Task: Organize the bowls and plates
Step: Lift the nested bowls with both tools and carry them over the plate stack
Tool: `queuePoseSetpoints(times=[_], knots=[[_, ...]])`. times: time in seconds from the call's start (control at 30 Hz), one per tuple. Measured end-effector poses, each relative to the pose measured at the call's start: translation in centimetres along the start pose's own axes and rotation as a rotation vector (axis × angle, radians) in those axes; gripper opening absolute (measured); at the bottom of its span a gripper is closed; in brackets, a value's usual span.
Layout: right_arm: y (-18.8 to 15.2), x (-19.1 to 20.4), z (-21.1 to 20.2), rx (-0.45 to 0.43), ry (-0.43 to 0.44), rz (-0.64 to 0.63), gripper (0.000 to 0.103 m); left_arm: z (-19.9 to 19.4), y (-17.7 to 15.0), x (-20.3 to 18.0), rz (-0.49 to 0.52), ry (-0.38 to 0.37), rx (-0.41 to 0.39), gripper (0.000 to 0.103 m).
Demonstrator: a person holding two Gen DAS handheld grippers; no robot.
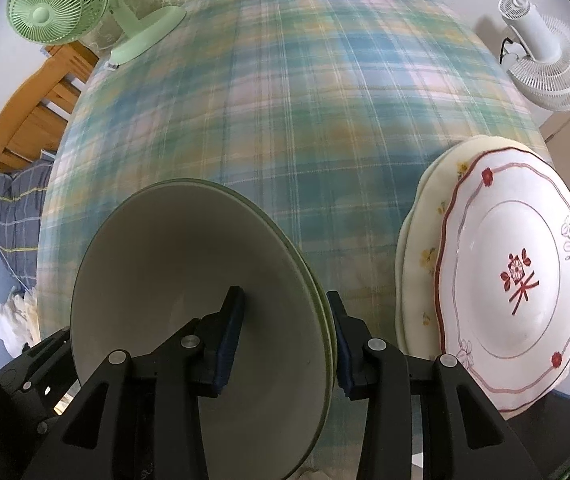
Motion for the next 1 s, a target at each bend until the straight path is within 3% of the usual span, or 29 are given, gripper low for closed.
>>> queuePoseSetpoints(times=[0.53,1.0], knots=[[0.3,0.7,-4.1,-0.066,-0.029,0.048,0.043,-3.9,0.9,-0.9,0.055,-0.038,-0.045,0.043],[1.5,-0.8,-5.8,-0.092,0.062,-0.006,0.043,-5.0,1.1,-3.3,-0.011,0.055,-0.106,0.043]])
Point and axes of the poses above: each gripper's, at about its wrist camera, not at the fingertips, and z roughly the way its jaws point, x to its left, y to its top, the point moved 5 cm from there along z, roughly the way its jaws point, and after that the axes turned 13 degrees about -x, right-handed, at the moved point
